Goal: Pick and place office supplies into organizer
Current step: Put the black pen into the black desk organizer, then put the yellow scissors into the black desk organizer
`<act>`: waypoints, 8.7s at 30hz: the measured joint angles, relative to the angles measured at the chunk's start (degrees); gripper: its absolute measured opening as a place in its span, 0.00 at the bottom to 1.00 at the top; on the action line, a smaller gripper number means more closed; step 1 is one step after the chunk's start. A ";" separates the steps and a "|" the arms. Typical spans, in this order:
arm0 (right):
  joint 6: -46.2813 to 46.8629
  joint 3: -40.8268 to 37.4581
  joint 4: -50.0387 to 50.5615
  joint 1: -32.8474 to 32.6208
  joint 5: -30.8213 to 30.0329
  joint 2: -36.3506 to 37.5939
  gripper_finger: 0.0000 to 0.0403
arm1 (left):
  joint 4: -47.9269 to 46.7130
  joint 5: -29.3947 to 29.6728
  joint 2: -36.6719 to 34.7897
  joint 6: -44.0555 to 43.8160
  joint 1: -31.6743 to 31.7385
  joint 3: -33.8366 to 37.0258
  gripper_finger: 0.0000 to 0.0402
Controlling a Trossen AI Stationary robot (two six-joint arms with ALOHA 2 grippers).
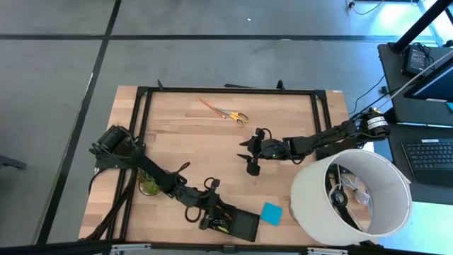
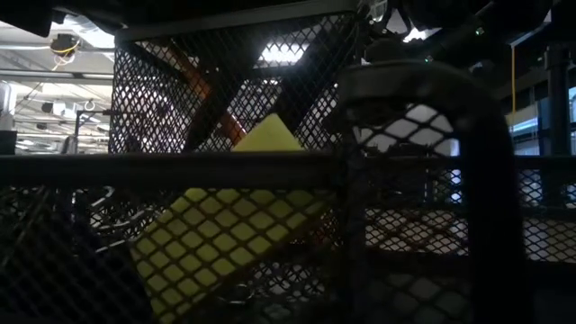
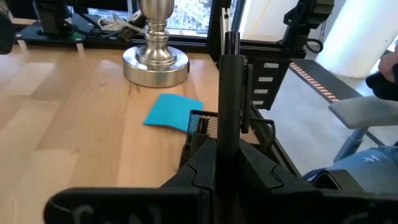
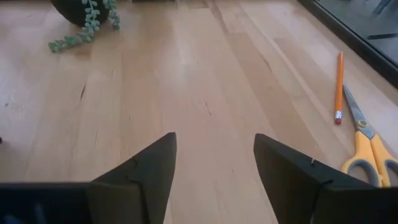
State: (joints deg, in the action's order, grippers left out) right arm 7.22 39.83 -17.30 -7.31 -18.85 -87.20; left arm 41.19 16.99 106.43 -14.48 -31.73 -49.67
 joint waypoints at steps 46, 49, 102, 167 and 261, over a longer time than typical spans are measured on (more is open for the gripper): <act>-0.39 0.02 2.32 0.00 0.00 -0.02 0.54 | -1.27 -0.45 -5.22 3.02 0.33 0.09 0.25; -0.39 0.02 2.84 0.00 0.00 -0.02 0.54 | -1.29 0.21 -7.71 5.34 0.33 0.09 0.25; -3.05 0.02 1.70 20.68 0.08 -8.86 0.54 | -45.21 -0.22 -25.27 35.78 42.08 3.39 0.37; -4.44 0.02 10.11 20.65 0.04 -9.60 0.54 | -72.66 -6.86 7.30 35.91 55.71 -38.14 0.53; -1.25 12.89 7.21 29.22 6.53 -19.74 0.54 | -70.29 -24.68 14.62 45.67 58.72 -39.23 0.83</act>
State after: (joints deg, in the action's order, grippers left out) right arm 5.98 52.73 -10.09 21.91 -12.32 -106.94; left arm -29.10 -7.68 121.05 31.19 26.99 -88.90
